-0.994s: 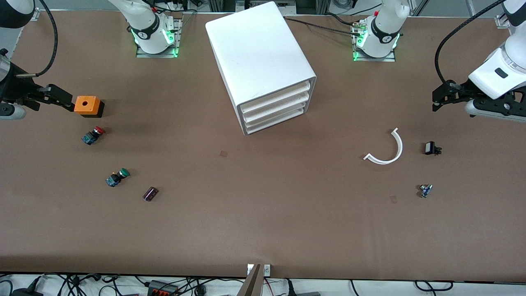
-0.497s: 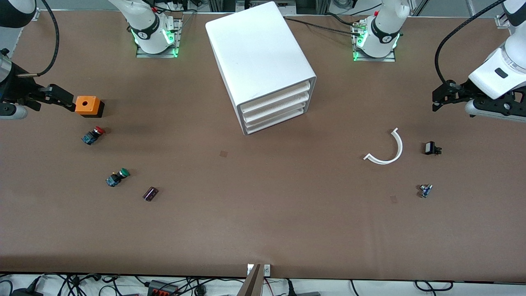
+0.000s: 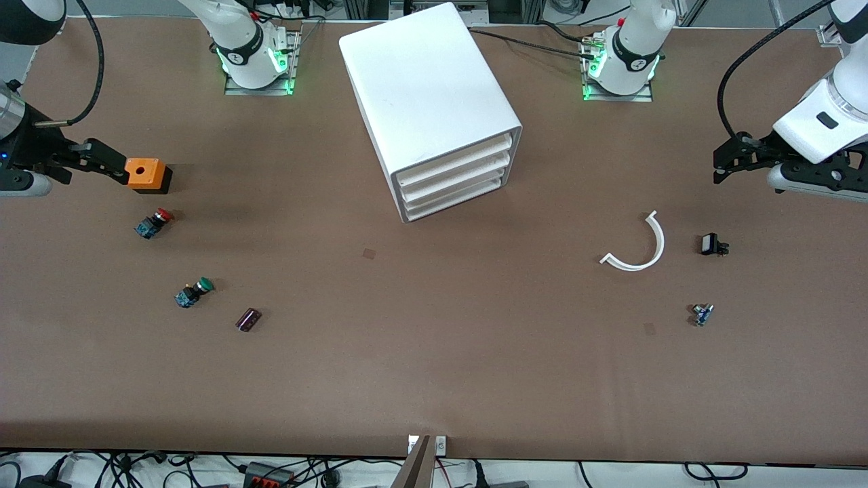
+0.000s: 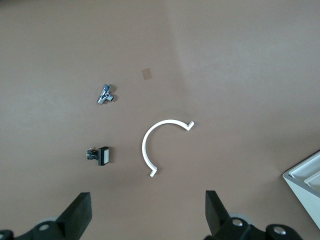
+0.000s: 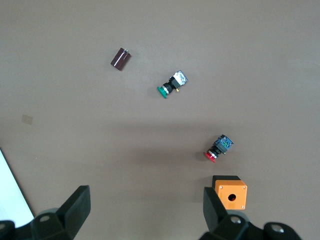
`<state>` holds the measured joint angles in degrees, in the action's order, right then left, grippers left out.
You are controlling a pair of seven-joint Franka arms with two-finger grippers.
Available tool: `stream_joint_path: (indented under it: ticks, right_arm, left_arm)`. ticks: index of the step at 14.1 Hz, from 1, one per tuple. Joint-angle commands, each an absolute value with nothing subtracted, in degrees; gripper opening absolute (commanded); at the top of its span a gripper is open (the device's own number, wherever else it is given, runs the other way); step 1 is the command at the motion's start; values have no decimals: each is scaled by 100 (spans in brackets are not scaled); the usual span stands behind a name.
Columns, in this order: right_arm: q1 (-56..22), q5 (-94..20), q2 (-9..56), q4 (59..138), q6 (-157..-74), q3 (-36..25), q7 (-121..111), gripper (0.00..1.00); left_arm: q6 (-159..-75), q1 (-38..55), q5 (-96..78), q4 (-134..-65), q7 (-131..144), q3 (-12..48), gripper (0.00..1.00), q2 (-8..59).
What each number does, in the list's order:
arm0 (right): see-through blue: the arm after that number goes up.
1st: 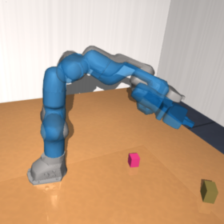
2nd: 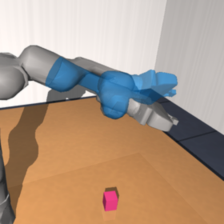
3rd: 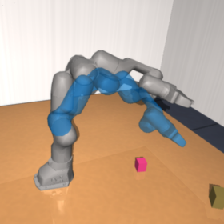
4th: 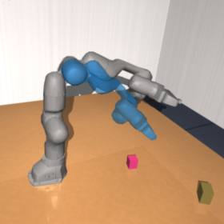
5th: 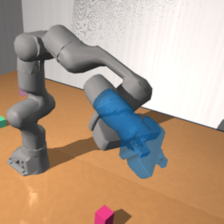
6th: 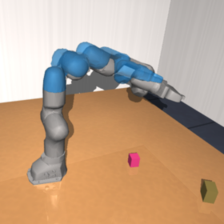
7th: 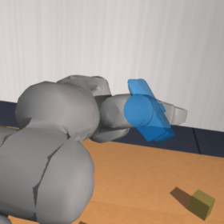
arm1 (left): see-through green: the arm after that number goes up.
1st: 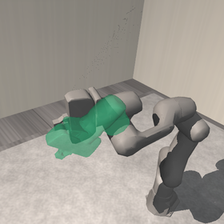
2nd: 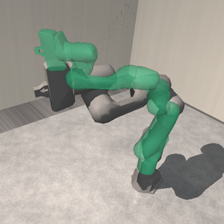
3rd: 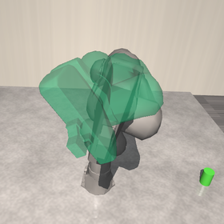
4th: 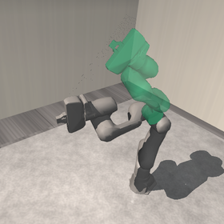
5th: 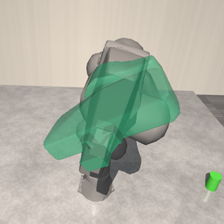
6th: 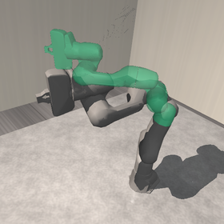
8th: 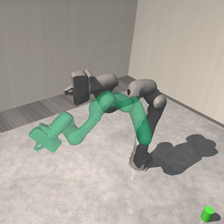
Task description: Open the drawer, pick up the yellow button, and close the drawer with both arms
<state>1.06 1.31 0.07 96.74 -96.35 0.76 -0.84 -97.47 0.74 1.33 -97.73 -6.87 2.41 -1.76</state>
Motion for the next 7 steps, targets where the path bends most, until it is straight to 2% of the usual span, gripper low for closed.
stream_joint_path:
  ticks: [1, 7]
  right_arm:
    - [97, 185, -88, 9791, -9729, 88, -141, 100]
    - [79, 202, -88, 9791, -9782, 97, -132, 100]
  left_arm:
    - [-9606, 88, 62, -9598, -782, 229, 100, -97]
    - [-9606, 88, 70, -9598, -782, 229, 100, -97]
